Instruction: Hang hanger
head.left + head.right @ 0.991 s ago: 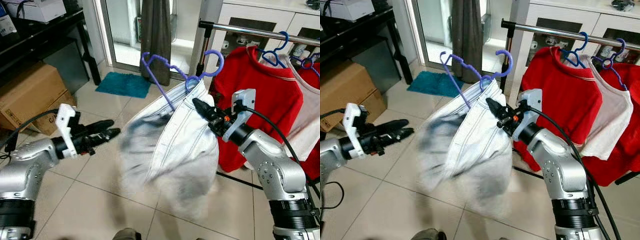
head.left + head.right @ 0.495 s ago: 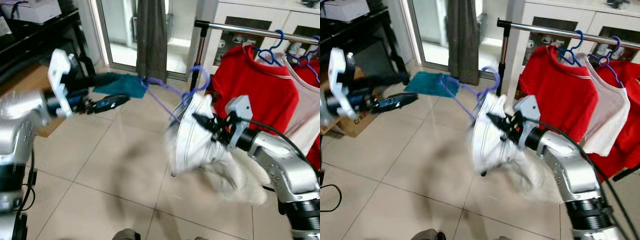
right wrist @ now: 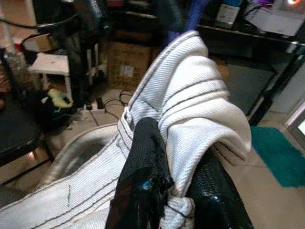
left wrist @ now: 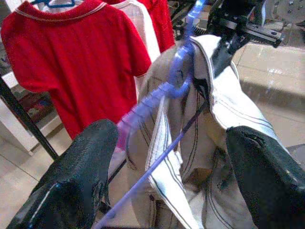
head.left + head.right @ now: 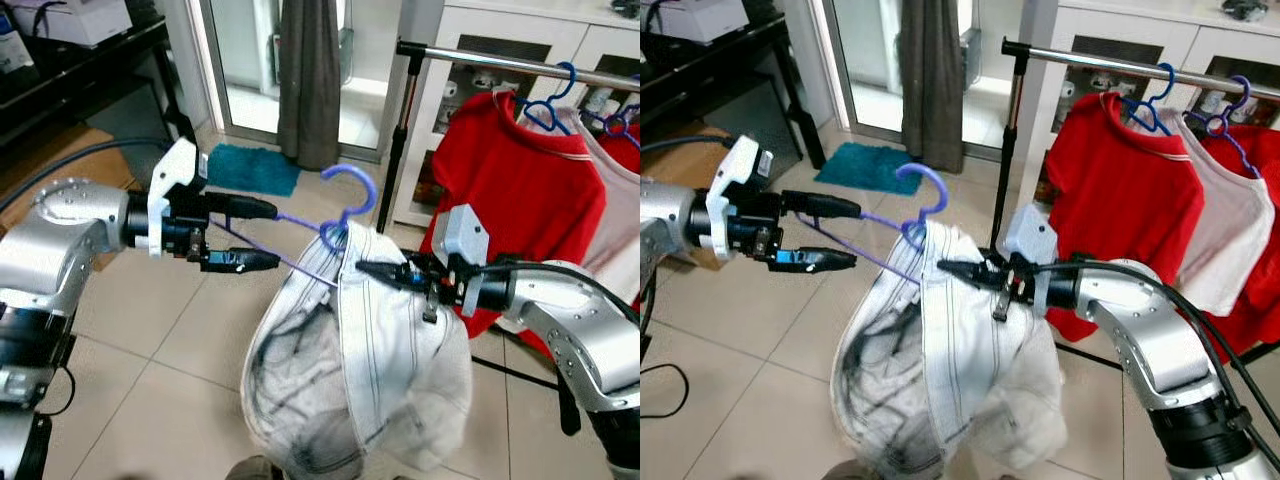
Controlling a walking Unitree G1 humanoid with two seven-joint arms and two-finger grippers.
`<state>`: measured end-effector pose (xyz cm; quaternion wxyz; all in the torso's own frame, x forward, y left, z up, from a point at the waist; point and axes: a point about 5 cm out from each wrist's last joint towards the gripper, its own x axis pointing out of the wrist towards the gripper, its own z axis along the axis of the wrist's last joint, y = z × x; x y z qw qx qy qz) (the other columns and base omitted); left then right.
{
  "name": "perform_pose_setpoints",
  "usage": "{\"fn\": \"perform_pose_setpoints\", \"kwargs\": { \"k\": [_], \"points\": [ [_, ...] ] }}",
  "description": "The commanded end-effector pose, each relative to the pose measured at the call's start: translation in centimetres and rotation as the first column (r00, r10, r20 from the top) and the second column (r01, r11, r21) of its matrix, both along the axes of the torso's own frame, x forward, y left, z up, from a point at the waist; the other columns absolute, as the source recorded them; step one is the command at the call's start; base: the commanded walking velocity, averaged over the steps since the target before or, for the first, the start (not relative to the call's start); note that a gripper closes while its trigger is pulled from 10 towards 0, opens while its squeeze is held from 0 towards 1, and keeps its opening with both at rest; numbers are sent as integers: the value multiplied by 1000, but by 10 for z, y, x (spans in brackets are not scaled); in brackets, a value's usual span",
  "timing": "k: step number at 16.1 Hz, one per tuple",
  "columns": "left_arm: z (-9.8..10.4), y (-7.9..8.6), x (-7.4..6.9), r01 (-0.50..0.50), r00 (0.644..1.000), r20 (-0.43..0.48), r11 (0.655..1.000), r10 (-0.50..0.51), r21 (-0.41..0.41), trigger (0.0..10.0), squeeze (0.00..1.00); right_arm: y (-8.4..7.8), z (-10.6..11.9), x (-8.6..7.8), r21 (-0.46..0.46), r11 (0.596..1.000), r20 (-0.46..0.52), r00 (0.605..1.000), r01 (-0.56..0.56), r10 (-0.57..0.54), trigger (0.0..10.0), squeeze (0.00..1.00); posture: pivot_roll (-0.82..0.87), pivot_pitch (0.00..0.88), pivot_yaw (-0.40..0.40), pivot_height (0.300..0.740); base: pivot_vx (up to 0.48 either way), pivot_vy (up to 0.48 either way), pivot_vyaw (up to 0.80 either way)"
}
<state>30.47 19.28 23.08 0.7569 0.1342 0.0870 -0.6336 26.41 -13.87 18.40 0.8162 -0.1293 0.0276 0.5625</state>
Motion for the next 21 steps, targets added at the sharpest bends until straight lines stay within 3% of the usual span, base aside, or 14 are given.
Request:
{"fn": "perform_pose_setpoints", "kwargs": {
  "k": [1, 3, 9, 14, 18, 21],
  "points": [
    [4, -7, 1, 61, 998, 4, 998, -61, 20, 3059, 0, 7, 14, -3, -19, 996, 66, 994, -85, 86, 0, 0, -24, 0, 45, 740, 0, 0, 0],
    [3, -11, 1, 109, 994, -6, 993, -109, 47, 0, 0, 8, 14, -5, -56, 991, 64, 990, -125, 128, 0, 0, -23, 0, 43, 740, 0, 0, 0],
    [-14, -17, 2, 194, 981, -43, 970, -189, 147, 0, 0, 10, 20, -4, -91, 979, 81, 979, -181, 188, 0, 0, -28, 0, 42, 740, 0, 0, 0],
    [-21, -24, 6, 227, 973, -9, 952, -230, 205, 0, 0, 11, 22, -4, -100, 973, 81, 973, -210, 218, 0, 0, -29, 0, 40, 740, 0, 0, 0],
    [-20, -28, 11, 218, 974, 18, 958, -225, 184, 0, 0, 12, 24, -2, -113, 967, 79, 968, -227, 237, 0, 0, -33, 0, 41, 740, 0, 0, 0],
    [-21, -32, 13, 187, 981, 37, 975, -193, 124, 0, 0, 11, 26, 1, -124, 965, 86, 966, -232, 244, 0, 0, -34, 0, 36, 740, 0, 0, 0]
  ]
}}
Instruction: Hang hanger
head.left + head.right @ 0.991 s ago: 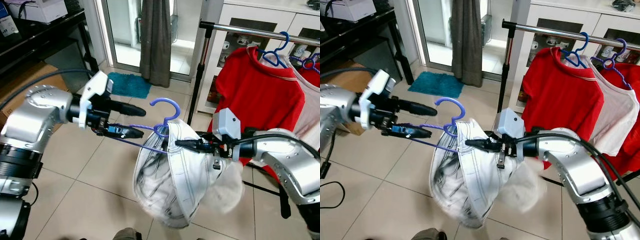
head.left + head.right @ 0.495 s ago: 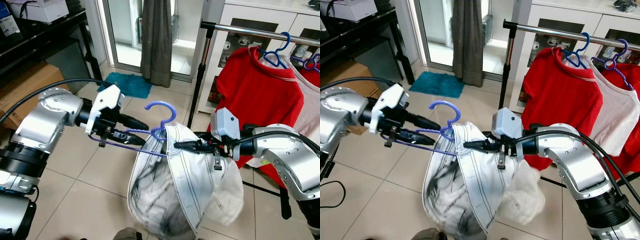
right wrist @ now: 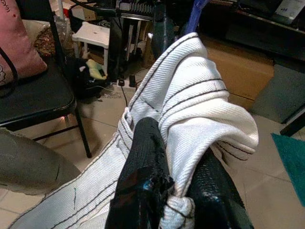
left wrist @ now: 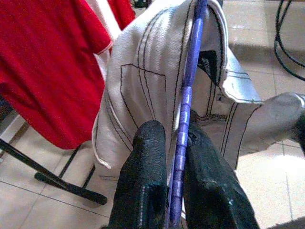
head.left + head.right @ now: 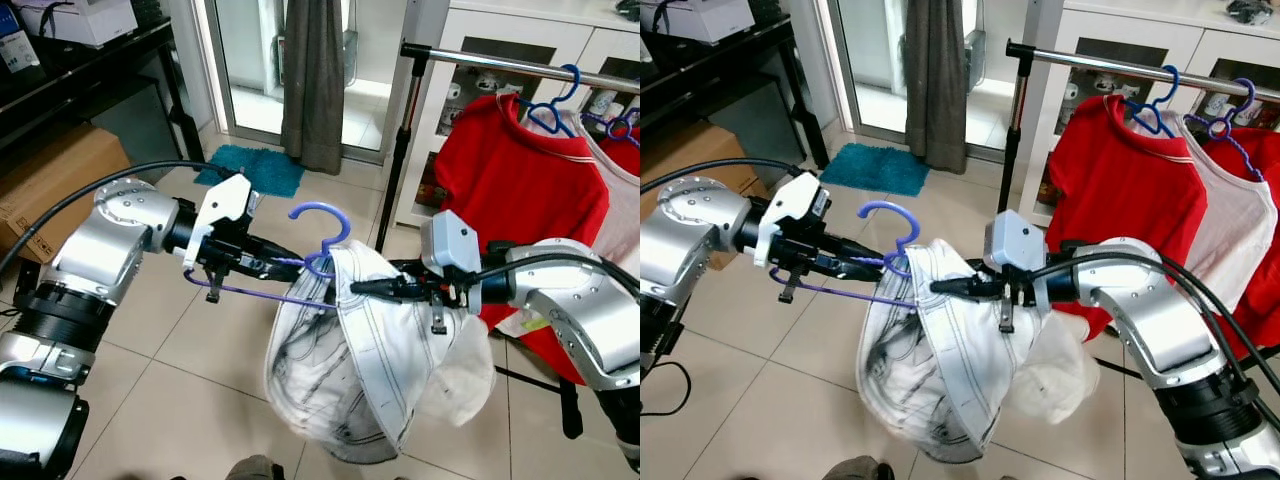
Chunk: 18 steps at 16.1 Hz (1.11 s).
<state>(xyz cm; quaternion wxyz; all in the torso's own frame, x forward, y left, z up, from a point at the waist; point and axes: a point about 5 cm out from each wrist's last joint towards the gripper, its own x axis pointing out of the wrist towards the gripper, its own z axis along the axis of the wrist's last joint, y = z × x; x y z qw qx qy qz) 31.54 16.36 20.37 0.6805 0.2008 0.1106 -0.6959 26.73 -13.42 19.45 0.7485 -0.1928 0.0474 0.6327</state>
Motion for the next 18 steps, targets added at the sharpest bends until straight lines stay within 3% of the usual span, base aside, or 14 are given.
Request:
{"fn": "perform_pose_setpoints", "kwargs": {
  "k": [1, 6, 7, 8, 9, 10, 18],
  "points": [
    [3, -4, 2, -27, 999, 28, 998, 29, -50, 0, 0, 6, 17, -1, 25, 998, 86, 995, -58, 55, 0, 0, -34, 0, 30, 740, 0, 0, 0],
    [-10, -13, -3, -80, 996, 37, 988, 86, -134, 0, 0, 2, 22, 6, 5, 998, 108, 992, -62, 62, 0, 0, -49, 0, -3, 740, 0, 0, 0],
    [-10, -18, -4, -81, 995, 46, 983, 90, -165, 0, 0, -1, 25, 10, -4, 999, 135, 989, -54, 54, 8471, 0, -55, 0, -15, 740, 0, 0, 0],
    [-9, -20, -5, -79, 995, 48, 982, 89, -173, 0, 0, -2, 27, 12, -6, 999, 144, 988, -48, 48, 10000, 0, -57, 0, -19, 740, 0, 0, 0],
    [-9, -23, -5, -75, 995, 59, 981, 86, -181, 0, 0, -4, 29, 15, -1, 999, 139, 989, -42, 42, 10000, 690, -61, 0, -26, 740, 0, 0, 0],
    [-8, -26, -4, -76, 994, 68, 979, 90, -191, 0, 0, -7, 32, 17, 1, 999, 136, 990, -39, 39, 10000, 1000, -66, 0, -29, 740, 0, 0, 0],
    [-10, -31, 6, -175, 971, 120, 958, 206, -229, 0, 0, -18, 40, 27, 63, 996, 207, 975, 68, -80, 10000, 1000, -72, 0, -7, 740, 0, 0, 0]
  ]
}}
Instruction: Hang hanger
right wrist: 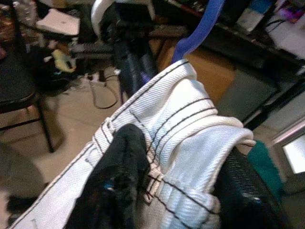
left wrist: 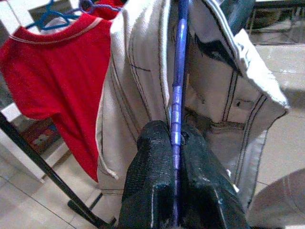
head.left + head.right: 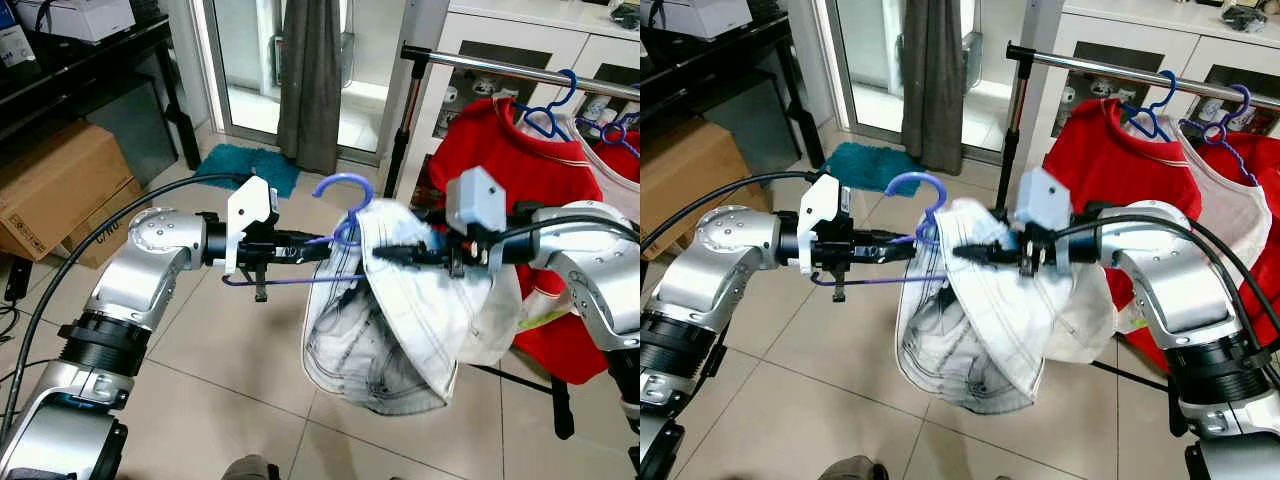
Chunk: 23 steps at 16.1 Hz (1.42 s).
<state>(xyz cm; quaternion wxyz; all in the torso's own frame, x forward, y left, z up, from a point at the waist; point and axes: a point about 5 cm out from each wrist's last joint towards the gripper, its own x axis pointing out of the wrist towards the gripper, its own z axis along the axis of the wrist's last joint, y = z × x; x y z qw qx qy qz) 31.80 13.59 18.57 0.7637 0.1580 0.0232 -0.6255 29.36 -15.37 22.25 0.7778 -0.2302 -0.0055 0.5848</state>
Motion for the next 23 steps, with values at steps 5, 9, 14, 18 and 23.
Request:
{"fn": "perform_pose_setpoints", "kwargs": {
  "k": [5, 9, 14, 18, 23],
  "points": [
    [7, -8, 7, -47, 995, 82, 999, 49, -28, 0, 0, -1, 15, 4, 36, 999, 84, 996, 17, -20, 10000, 1000, -72, 0, -1, 740, 0, 0, 0],
    [5, -12, 6, -22, 994, 107, 1000, 20, 9, 0, 0, 0, 11, 4, -45, 999, 102, 995, -8, 13, 10000, 1000, -71, 0, -1, 740, 0, 0, 0],
    [1, -12, 4, 2, 991, 132, 998, -10, 65, 0, 0, -1, 11, 9, -189, 982, 177, 984, 23, 11, 10000, 1000, -70, 0, -12, 740, 0, 0, 0],
    [-1, -15, 3, 16, 987, 159, 995, -31, 96, 0, 0, -3, 13, 12, -269, 963, 215, 976, 20, 40, 10000, 1000, -72, 0, -19, 740, 0, 0, 0],
    [-1, -13, 11, -76, 984, 163, 997, 69, 34, 0, 0, -10, 25, 10, -212, 977, 228, 974, 30, 19, 10000, 1000, -77, 0, -10, 740, 0, 0, 0]
  ]
}}
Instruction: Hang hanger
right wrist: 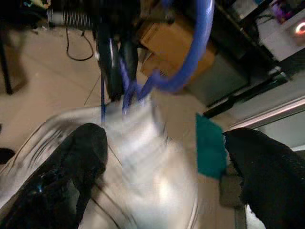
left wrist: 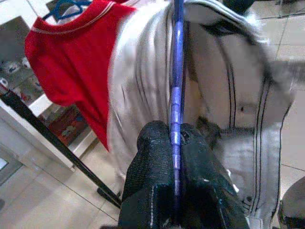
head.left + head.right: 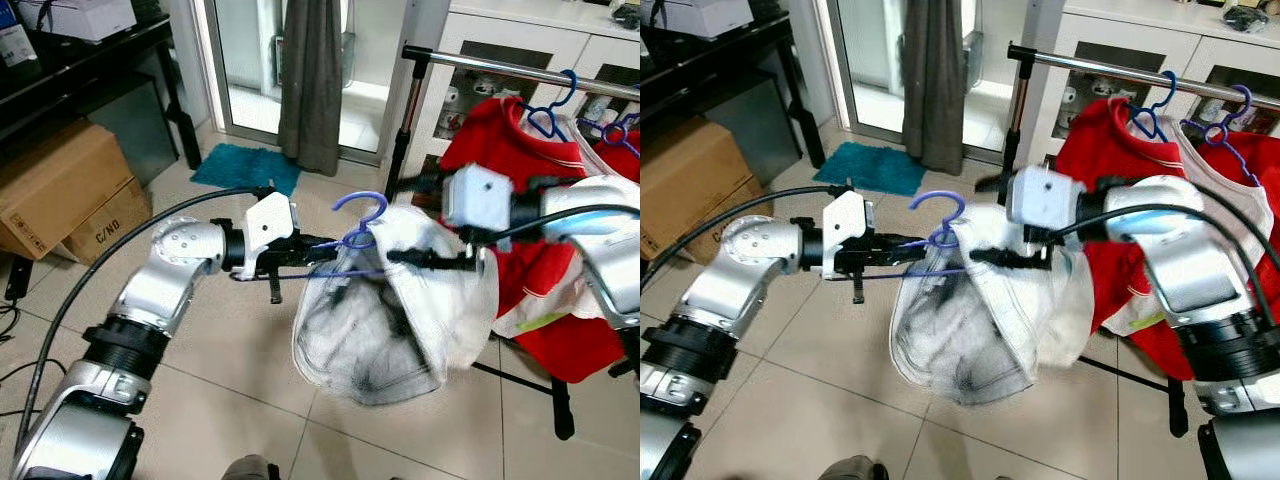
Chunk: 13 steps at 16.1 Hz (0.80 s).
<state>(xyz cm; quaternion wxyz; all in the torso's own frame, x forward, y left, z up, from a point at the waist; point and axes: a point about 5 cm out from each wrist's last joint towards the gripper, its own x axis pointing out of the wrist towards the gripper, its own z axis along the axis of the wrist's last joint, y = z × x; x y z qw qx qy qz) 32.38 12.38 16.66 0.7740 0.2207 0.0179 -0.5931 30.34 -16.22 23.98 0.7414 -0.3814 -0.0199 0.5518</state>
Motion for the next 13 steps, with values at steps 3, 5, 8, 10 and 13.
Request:
{"fn": "perform_pose_setpoints", "kwargs": {
  "k": [3, 5, 8, 10, 13],
  "points": [
    [15, -3, 3, 18, 997, 69, 1000, -17, -22, 0, 0, -9, 5, -1, -39, 999, 38, 999, 20, -18, 10000, 1000, -86, 0, 2, 740, 0, 0, 0],
    [16, -4, 9, -40, 996, 78, 998, 45, -57, 0, 0, -6, 0, -3, 0, 998, 44, 997, 61, -61, 10000, 1000, -88, 0, 2, 740, 0, 0, 0],
    [16, -7, 17, -153, 978, 125, 983, 165, -102, 0, 0, -2, -9, -4, 120, 974, 29, 980, 193, -197, 10000, 1000, -87, 0, 3, 740, 0, 0, 0],
    [18, -10, 22, -234, 956, 144, 961, 255, -149, 0, 0, -1, -15, -3, 175, 934, 19, 947, 312, -320, 10000, 1000, -88, 0, 4, 740, 0, 0, 0],
    [22, -19, 24, -295, 932, 146, 928, 332, -227, 0, 0, 10, -33, 0, 266, 815, -3, 846, 515, -533, 10000, 0, -83, 0, 7, 740, 0, 0, 0]
  ]
}}
